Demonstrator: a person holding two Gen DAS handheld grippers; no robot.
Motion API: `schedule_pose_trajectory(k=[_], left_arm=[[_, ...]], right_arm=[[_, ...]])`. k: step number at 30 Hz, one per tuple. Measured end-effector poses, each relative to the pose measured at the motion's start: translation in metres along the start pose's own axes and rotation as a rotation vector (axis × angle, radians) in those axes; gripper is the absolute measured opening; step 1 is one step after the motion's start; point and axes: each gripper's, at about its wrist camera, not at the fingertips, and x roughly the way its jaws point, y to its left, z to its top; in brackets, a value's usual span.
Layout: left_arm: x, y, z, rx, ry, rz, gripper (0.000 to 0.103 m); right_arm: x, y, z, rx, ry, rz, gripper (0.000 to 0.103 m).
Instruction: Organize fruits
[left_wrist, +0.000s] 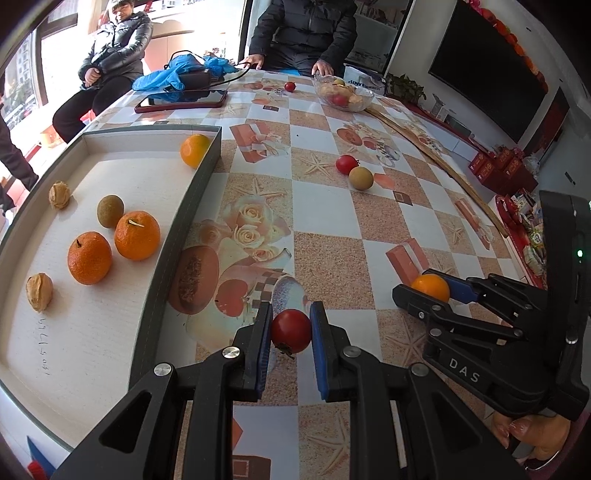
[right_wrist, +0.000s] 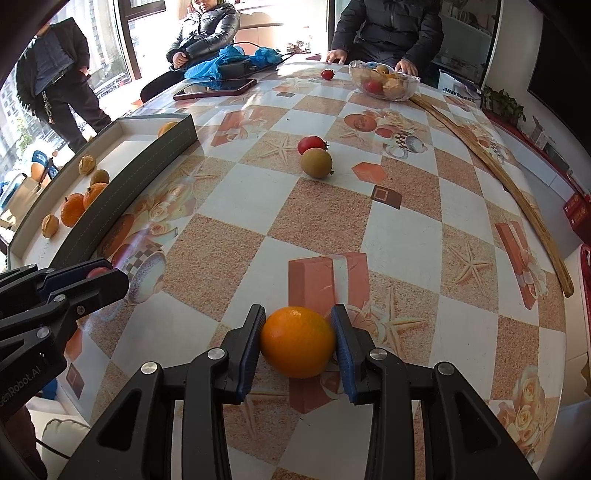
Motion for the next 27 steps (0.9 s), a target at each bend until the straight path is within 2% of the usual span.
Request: schedule_pose_trajectory(k=[7, 13, 20, 27], left_arm=[[-0.009, 0.005, 0.003, 0.0, -0.02, 0.016, 0.022], [-0.022, 0.017, 0.01, -0.007, -0.048, 0.03, 0.022], [-0.044, 0.05, 0.022, -0.056, -0.11, 0.068, 0.022], [-0.056, 0.088, 0.023, -0.123, -0.136, 0.129, 0.022]], right_arm=[[0.0, -0.002, 0.006, 0.027, 0.035, 0.045, 0.038], [-0.009, 0.005, 0.018, 0.029, 0.029, 0.079, 0.038], [-0.018, 0.023, 0.037, 0.007, 0.017, 0.126, 0.038], [-0.012, 0.03, 0.043, -0.002, 0.024, 0.119, 0.038]])
